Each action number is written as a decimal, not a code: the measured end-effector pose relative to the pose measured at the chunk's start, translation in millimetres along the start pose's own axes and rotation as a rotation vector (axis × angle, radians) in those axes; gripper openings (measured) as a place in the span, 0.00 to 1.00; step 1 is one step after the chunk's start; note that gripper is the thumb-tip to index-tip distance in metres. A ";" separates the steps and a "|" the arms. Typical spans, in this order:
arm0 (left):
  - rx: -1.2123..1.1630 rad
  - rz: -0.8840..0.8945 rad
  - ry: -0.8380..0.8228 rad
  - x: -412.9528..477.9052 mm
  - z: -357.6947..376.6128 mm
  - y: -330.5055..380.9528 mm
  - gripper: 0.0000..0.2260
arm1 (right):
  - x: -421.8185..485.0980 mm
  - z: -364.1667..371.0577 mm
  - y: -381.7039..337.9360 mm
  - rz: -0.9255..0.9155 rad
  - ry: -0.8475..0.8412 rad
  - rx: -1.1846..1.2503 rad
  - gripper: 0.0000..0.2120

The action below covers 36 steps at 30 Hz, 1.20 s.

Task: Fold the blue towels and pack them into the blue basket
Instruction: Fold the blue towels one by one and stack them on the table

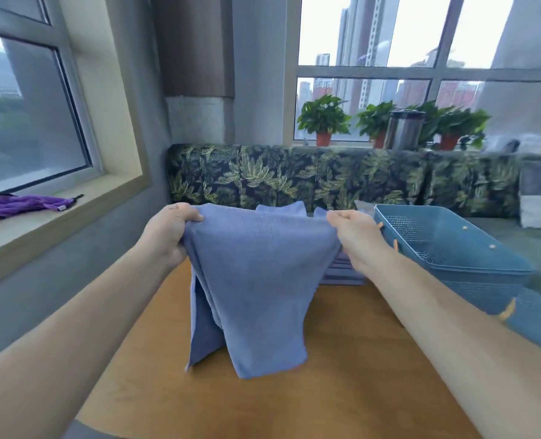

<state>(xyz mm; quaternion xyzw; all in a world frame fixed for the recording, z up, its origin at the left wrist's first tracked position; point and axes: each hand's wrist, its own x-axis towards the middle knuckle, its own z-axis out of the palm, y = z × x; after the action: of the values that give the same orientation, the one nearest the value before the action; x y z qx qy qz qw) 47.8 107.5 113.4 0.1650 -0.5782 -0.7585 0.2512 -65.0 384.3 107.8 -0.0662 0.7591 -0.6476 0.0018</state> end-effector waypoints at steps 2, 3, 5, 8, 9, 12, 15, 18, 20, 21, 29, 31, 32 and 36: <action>-0.083 -0.023 -0.036 -3.6 5.2 19.2 0.13 | 1.6 -13.7 -25.0 -0.016 -0.038 0.046 0.04; -0.116 -0.046 -0.043 -3.6 7.0 28.0 0.18 | 1.2 -19.0 -37.6 -0.019 -0.060 0.083 0.04; -0.156 -0.058 -0.065 -7.1 10.4 46.6 0.25 | 0.1 -28.7 -59.9 -0.019 -0.103 0.147 0.11; -0.190 -0.037 -0.103 -12.8 15.8 70.5 0.27 | -6.3 -40.0 -83.5 -0.026 -0.167 0.219 0.17; -0.204 -0.031 -0.100 -15.6 18.1 76.1 0.25 | -10.2 -43.1 -88.8 -0.032 -0.168 0.229 0.17; -0.246 -0.009 -0.115 -21.8 26.2 88.0 0.11 | -13.9 -51.7 -97.7 -0.059 -0.135 0.266 0.12; -0.235 0.017 -0.127 -23.8 30.3 96.4 0.05 | -16.8 -64.0 -106.5 -0.094 -0.107 0.278 0.10; -0.229 0.061 -0.118 -20.0 28.3 99.9 0.02 | -24.6 -78.2 -116.1 -0.162 -0.116 0.274 0.09; -0.225 0.082 -0.101 -21.0 29.2 100.7 0.09 | -29.9 -87.5 -119.2 -0.212 -0.105 0.233 0.08; -0.225 0.089 -0.097 -22.6 30.2 101.2 0.13 | -31.9 -92.0 -119.8 -0.234 -0.092 0.196 0.07; -0.135 0.234 -0.125 -48.7 32.3 110.9 0.12 | -49.0 -117.3 -111.1 -0.425 0.017 -0.042 0.06; -0.074 0.258 -0.096 -52.2 36.0 107.5 0.14 | -47.8 -120.9 -108.3 -0.386 0.015 -0.032 0.06; -0.070 0.260 -0.080 -51.9 37.7 103.3 0.15 | -45.6 -121.8 -106.0 -0.361 0.018 -0.037 0.06; -0.029 0.227 -0.014 -41.4 42.4 78.0 0.17 | -34.1 -118.2 -88.6 -0.244 -0.006 -0.048 0.07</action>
<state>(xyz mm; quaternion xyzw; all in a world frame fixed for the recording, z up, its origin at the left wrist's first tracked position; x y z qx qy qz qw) 73.6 148.8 198.4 0.0896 -0.5838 -0.7347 0.3337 -33.0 490.5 211.1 -0.1600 0.7606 -0.6245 -0.0765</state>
